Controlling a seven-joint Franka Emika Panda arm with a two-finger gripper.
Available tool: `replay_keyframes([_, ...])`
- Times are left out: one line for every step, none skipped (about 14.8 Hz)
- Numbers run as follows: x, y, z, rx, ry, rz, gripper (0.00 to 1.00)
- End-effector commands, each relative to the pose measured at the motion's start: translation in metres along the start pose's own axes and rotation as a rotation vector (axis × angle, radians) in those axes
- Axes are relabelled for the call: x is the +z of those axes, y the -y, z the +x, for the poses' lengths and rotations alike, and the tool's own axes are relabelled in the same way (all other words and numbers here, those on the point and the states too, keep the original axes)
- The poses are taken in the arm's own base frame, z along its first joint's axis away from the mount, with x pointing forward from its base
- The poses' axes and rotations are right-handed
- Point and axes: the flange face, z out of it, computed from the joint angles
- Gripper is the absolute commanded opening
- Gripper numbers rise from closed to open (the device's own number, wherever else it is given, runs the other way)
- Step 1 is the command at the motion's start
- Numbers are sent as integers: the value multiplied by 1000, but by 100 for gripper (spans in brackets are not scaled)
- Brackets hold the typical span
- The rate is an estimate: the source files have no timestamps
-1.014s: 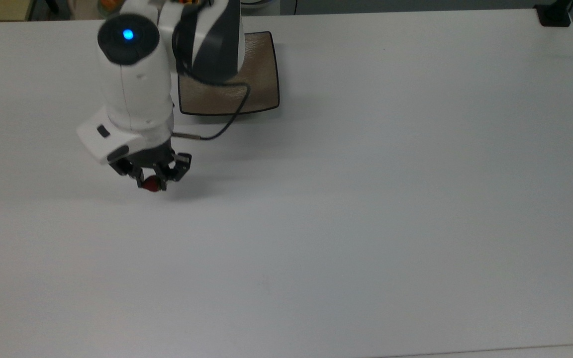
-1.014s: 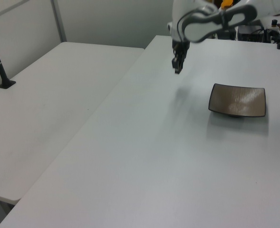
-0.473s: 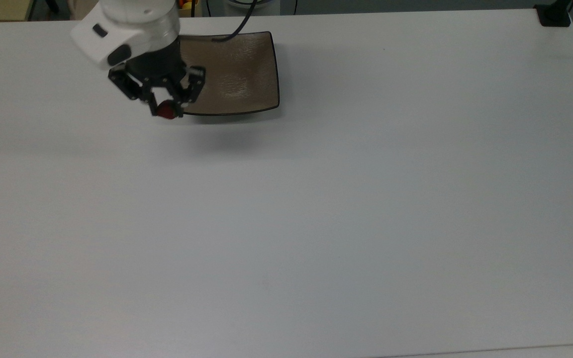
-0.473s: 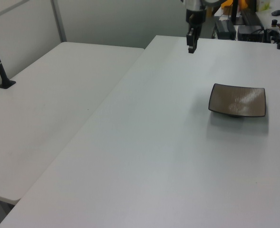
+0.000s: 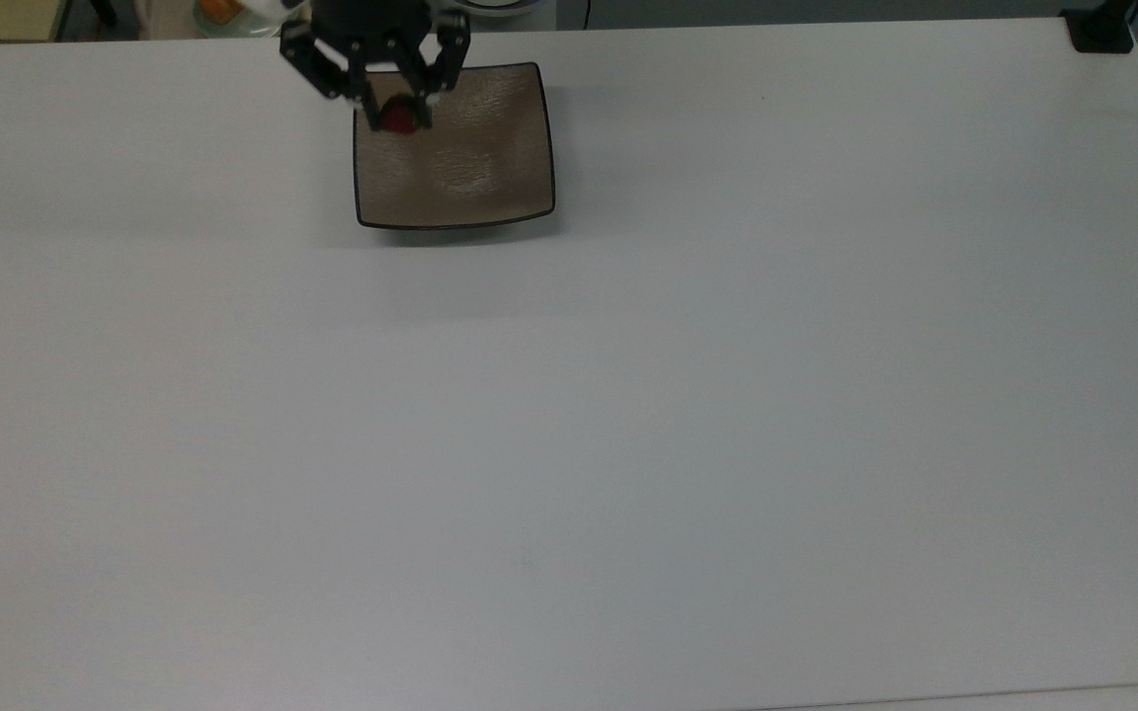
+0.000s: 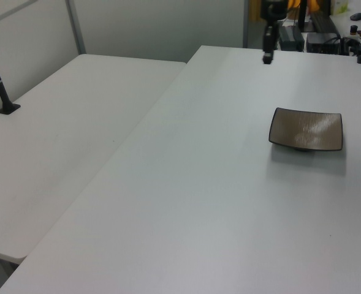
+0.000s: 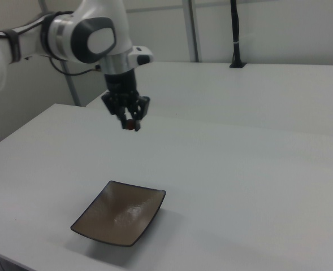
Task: Strawberries on a ceramic plate
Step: 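Lift the strawberry and carry it over the square ceramic plate, then lower the strawberry onto the plate and open the gripper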
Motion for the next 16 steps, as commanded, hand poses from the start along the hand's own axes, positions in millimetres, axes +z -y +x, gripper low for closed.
replay_keyframes([14,22,-44,-80,64,40,2])
replay_keyframes([28,25,-49,-87,94,46,2])
replay_keyframes([39,29,-56,-92,119,51,2])
replay_keyframes([46,29,-63,-93,135,54,2])
replay_keyframes([53,29,-67,-94,149,56,2])
replay_keyframes([55,29,-70,-95,157,55,2])
replay_keyframes([64,29,-73,-95,172,51,2])
replay_keyframes([79,28,-77,-98,199,45,2])
replay_keyframes([90,29,-81,-106,220,29,2])
replay_keyframes([99,30,-82,-114,224,15,2])
replay_keyframes([118,32,-85,-121,221,6,2])
replay_keyframes([132,31,-87,-121,209,1,2])
replay_keyframes([147,30,-90,-121,202,-3,2])
replay_keyframes([158,28,-92,-125,192,-17,2])
replay_keyframes([168,26,-93,-126,186,-34,2])
replay_keyframes([179,26,-93,-128,180,-40,2])
